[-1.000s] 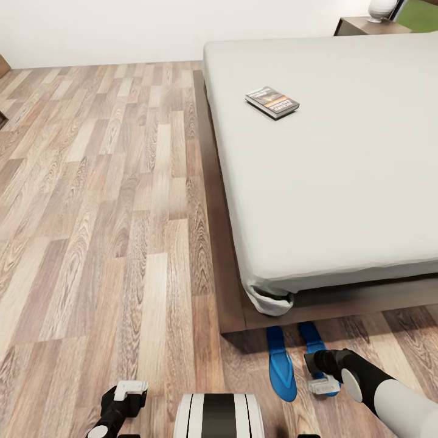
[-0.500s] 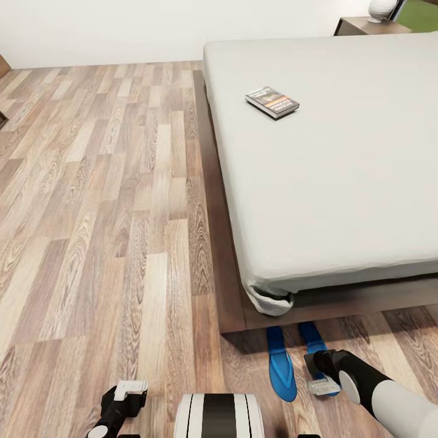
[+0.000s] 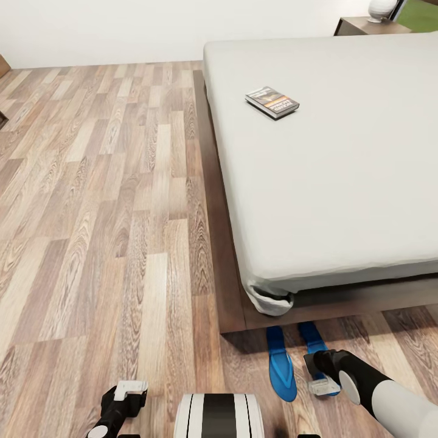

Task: In the bedroom, move the book from the bed onto either nightstand, and place the two sandals side by side next to the bed.

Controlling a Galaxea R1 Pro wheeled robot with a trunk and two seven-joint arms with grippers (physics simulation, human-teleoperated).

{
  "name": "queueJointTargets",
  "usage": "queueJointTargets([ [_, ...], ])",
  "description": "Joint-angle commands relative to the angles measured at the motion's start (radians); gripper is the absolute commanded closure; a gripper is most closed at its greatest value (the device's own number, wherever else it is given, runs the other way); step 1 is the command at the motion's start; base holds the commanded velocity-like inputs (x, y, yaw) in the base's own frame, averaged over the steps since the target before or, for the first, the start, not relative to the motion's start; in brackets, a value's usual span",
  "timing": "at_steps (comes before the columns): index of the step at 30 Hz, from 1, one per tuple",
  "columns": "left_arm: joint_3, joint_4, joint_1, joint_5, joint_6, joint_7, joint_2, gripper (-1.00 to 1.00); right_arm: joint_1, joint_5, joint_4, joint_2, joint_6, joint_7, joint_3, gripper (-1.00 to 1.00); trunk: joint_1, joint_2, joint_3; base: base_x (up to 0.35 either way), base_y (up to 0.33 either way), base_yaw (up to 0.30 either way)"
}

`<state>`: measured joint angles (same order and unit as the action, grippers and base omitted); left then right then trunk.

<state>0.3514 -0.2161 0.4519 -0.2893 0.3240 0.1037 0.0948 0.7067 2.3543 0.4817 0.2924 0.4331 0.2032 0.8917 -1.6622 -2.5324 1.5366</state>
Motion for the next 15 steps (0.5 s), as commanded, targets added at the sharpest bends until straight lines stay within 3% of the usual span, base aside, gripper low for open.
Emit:
queueJointTargets([
  [1, 0.009, 0.0, 0.001, -0.007, 0.003, 0.005, 0.0, -1.0, -0.001, -0.04, 0.003, 0.001, 0.039, -0.056, 0.012, 1.0, 0.0, 0.0, 0.001, 0.0, 0.0, 0.0],
  [15, 0.009, 0.001, 0.001, -0.005, 0.003, 0.005, 0.001, -1.0, -0.001, -0.04, -0.018, 0.001, -0.018, -0.057, 0.044, 1.0, 0.0, 0.0, 0.001, 0.0, 0.0, 0.0],
])
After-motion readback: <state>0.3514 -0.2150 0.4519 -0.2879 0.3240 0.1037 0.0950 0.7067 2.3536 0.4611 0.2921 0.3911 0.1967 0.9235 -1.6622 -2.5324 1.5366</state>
